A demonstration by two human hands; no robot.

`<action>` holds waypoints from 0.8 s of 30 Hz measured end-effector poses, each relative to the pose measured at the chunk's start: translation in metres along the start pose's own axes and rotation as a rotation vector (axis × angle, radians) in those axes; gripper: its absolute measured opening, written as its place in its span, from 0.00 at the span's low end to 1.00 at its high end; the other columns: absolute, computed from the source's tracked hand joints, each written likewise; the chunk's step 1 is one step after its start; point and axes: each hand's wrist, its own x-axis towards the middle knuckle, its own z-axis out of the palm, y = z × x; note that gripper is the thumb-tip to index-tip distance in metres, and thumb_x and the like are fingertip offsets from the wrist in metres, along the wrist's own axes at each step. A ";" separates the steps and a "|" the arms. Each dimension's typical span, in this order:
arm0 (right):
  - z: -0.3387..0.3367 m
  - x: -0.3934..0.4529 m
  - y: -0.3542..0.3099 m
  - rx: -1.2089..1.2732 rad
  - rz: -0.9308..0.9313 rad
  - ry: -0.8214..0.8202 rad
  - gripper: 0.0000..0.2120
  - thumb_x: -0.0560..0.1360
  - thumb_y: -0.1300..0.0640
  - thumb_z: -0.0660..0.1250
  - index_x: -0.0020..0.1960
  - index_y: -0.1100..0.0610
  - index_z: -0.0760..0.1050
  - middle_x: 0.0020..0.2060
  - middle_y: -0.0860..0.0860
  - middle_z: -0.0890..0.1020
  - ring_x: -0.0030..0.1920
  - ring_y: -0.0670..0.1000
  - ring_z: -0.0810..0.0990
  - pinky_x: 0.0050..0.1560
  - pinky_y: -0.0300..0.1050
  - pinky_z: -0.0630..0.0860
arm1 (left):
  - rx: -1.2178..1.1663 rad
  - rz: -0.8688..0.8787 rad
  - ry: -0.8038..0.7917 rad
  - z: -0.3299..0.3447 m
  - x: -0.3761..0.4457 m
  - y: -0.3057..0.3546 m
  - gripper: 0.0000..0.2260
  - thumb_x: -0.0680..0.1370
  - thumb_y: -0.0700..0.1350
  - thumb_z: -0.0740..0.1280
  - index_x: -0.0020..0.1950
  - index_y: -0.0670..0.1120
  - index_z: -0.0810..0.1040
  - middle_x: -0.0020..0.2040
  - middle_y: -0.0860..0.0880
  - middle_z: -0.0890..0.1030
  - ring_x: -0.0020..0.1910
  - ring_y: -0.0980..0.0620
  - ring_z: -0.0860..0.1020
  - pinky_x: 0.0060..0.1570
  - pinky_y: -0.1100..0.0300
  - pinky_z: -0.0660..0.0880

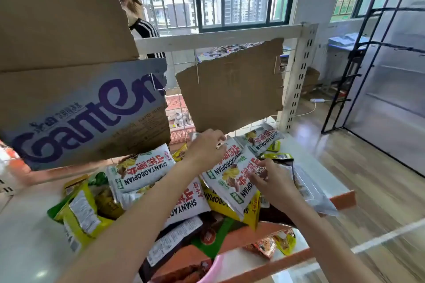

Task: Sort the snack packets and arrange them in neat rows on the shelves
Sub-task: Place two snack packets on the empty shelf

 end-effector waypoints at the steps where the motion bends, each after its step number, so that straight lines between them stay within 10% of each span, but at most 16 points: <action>1: 0.001 0.001 0.001 -0.017 0.039 -0.044 0.26 0.77 0.43 0.61 0.68 0.58 0.64 0.58 0.55 0.75 0.56 0.53 0.75 0.48 0.44 0.71 | 0.064 -0.045 -0.037 0.005 0.004 -0.001 0.14 0.78 0.50 0.61 0.61 0.46 0.72 0.57 0.47 0.74 0.53 0.49 0.74 0.54 0.51 0.73; 7: 0.007 0.000 -0.002 0.034 0.120 -0.144 0.29 0.76 0.40 0.59 0.66 0.60 0.58 0.42 0.51 0.77 0.36 0.48 0.73 0.29 0.41 0.68 | 0.313 -0.155 -0.224 0.015 0.012 -0.002 0.22 0.76 0.54 0.62 0.66 0.43 0.68 0.59 0.44 0.74 0.56 0.44 0.74 0.55 0.48 0.73; 12: 0.015 0.008 -0.007 -0.001 0.113 -0.081 0.33 0.75 0.35 0.57 0.67 0.61 0.59 0.59 0.58 0.75 0.54 0.58 0.77 0.44 0.49 0.73 | 0.415 -0.185 -0.207 0.012 0.007 0.016 0.19 0.75 0.55 0.66 0.57 0.43 0.69 0.47 0.47 0.75 0.51 0.44 0.75 0.46 0.53 0.70; 20: 0.016 0.007 -0.016 0.789 0.136 -0.057 0.35 0.66 0.49 0.76 0.67 0.57 0.65 0.57 0.51 0.80 0.57 0.53 0.78 0.60 0.51 0.73 | -0.163 -0.411 -0.092 -0.007 -0.029 0.007 0.09 0.72 0.49 0.71 0.40 0.48 0.72 0.38 0.50 0.76 0.37 0.53 0.76 0.31 0.62 0.70; 24: 0.008 -0.004 -0.037 1.051 0.060 -0.291 0.15 0.70 0.58 0.72 0.56 0.58 0.76 0.46 0.52 0.85 0.41 0.47 0.84 0.41 0.40 0.79 | -0.553 -0.502 0.041 -0.028 -0.065 -0.004 0.08 0.73 0.47 0.71 0.49 0.47 0.77 0.43 0.48 0.82 0.37 0.54 0.80 0.36 0.63 0.76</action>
